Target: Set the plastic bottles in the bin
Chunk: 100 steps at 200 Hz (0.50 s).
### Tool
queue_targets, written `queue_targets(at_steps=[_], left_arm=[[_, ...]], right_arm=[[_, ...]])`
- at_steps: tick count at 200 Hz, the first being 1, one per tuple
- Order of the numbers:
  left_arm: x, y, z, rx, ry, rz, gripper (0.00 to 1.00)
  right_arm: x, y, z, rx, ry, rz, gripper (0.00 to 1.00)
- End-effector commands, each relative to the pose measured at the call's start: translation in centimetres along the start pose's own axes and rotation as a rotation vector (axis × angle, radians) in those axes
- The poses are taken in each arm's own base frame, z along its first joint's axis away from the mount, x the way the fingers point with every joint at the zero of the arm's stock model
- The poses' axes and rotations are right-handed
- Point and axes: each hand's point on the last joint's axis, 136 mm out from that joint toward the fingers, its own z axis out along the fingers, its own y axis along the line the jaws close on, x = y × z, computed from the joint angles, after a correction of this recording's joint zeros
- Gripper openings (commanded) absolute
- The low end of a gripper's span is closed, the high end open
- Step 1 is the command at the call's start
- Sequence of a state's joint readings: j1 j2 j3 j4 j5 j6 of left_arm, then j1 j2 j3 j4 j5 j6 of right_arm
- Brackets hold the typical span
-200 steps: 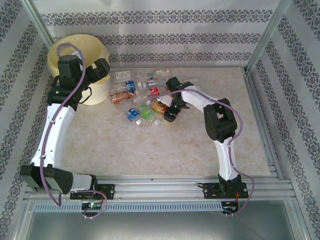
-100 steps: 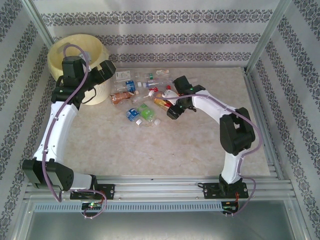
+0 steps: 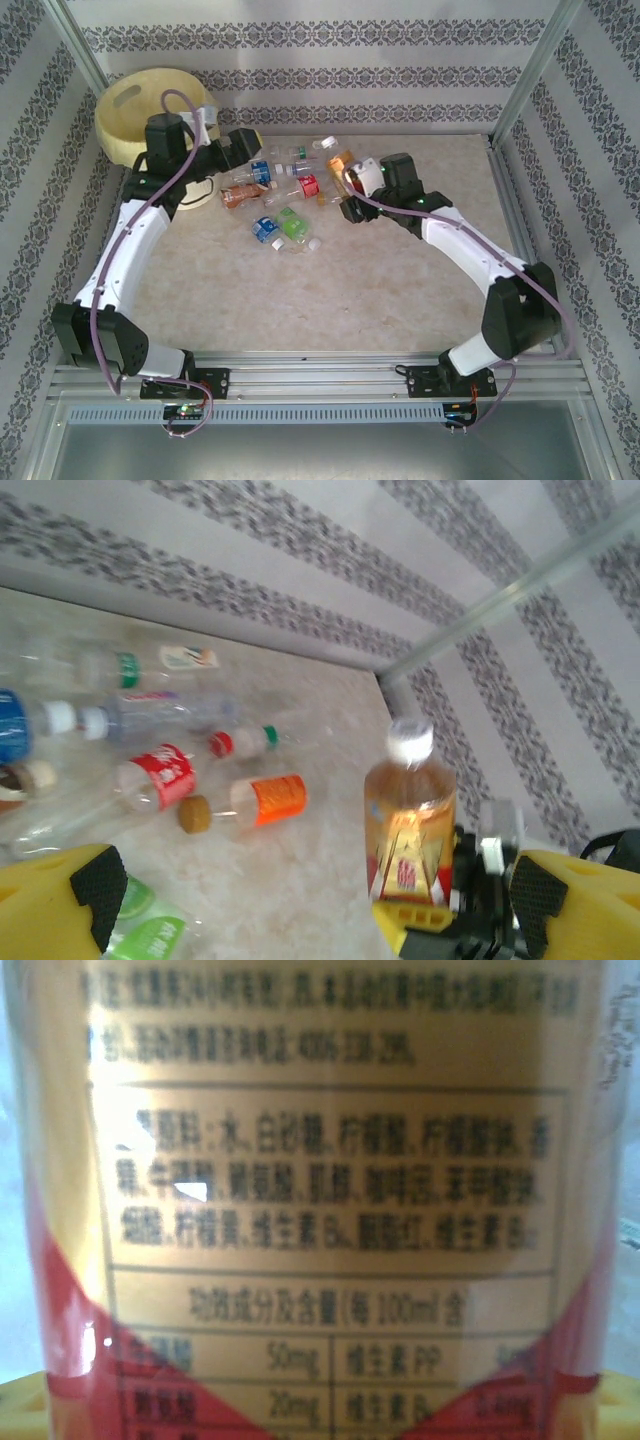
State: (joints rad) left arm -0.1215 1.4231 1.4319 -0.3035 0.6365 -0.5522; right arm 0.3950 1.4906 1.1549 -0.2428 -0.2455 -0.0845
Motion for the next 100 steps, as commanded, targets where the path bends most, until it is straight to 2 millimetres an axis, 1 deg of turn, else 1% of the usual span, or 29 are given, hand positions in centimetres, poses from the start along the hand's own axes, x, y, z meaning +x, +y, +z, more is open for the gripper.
queue_targets(at_steps=[1, 19, 43, 72, 79, 100], left_arm=[[1.0, -3.6, 0.7, 0.104, 0.060, 0.132, 1.00], [2.5, -5.1, 1.8, 0.152, 0.102, 0.161, 1.00], [4.0, -6.5, 3.3, 0.197, 0.150, 0.170, 1.00], [6.0, -7.5, 5.7, 0.237, 0.214, 0.159, 1.00], [6.2, -7.6, 6.3, 0.243, 0.224, 0.145, 1.00], [7.0, -8.7, 7.8, 0.319, 0.252, 0.105, 1.00]], right_arm=[[-3.2, 1.3, -2.0, -0.067, -0.170, 0.140, 0.39], [-3.6, 2.2, -2.7, -0.129, -0.215, 0.210, 0.40], [-3.2, 3.6, -2.8, -0.201, -0.222, 0.250, 0.40], [-2.6, 5.2, -2.1, -0.261, -0.199, 0.274, 0.41], [-2.4, 5.7, -1.9, -0.271, -0.189, 0.267, 0.41], [-2.3, 6.8, -1.4, -0.292, -0.178, 0.250, 0.42]])
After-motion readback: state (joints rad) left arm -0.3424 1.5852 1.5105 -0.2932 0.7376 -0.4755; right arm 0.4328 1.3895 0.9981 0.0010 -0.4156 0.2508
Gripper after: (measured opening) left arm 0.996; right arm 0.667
